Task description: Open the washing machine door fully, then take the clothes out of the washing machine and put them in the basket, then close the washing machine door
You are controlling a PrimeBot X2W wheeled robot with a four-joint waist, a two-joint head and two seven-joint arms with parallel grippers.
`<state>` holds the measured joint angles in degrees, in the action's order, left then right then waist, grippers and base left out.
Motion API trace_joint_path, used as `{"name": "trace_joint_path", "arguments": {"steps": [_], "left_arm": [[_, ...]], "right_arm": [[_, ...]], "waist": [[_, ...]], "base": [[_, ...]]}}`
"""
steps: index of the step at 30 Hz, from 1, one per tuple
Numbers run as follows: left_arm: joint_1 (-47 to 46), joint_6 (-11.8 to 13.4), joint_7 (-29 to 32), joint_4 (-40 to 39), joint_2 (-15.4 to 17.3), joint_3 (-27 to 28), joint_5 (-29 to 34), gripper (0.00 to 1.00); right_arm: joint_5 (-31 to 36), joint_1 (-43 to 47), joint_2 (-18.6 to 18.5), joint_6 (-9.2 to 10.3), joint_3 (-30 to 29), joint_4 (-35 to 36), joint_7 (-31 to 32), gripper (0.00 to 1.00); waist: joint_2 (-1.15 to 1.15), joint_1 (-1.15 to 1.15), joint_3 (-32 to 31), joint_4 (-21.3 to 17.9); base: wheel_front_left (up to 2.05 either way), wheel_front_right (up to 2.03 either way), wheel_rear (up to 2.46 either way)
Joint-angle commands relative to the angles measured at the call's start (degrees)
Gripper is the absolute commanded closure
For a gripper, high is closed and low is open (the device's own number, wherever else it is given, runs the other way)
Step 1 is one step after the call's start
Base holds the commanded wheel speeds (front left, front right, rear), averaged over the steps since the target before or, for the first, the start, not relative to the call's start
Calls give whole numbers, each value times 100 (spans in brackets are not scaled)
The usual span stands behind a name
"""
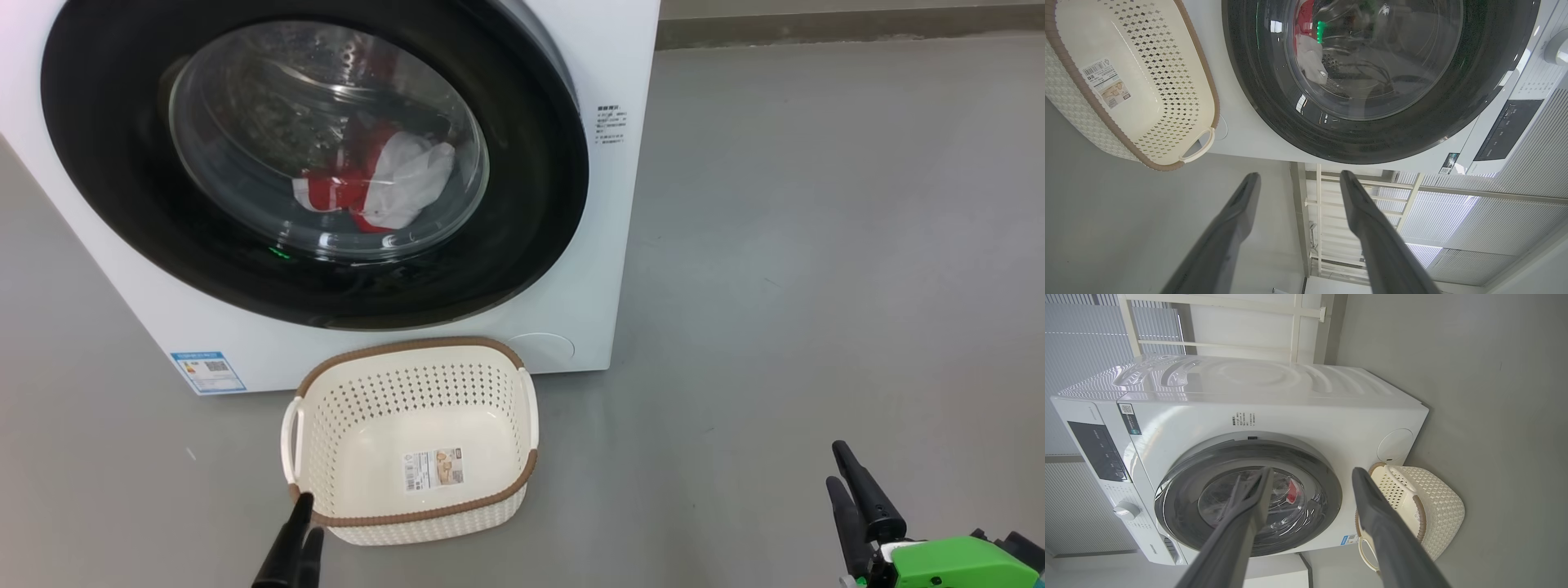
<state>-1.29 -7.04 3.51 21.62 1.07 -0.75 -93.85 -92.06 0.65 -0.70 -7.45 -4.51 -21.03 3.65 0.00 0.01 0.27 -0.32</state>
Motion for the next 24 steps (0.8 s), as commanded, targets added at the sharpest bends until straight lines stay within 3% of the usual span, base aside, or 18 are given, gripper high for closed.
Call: {"name": "trace_joint_path", "arguments": {"steps": [1,6,24], "left_arm": [[-258,-8,-38,-145,72,-10,12,0],[-366,-10,-133,-141,88,-115,184,0],[-603,82,-453,-561,94,-225,1857,0]], "right_arm": [[75,-290,-86,0,44,173,-39,0],[253,-349,-108,-1,97,232,-136,0],[1414,-562,-96,-1,132,441,-460,0]], "waist": [[0,0,0,-1],[0,-1,2,-14],[0,-1,16,-82]], "base": [[0,0,0],[0,0,0],[0,0,0]]}}
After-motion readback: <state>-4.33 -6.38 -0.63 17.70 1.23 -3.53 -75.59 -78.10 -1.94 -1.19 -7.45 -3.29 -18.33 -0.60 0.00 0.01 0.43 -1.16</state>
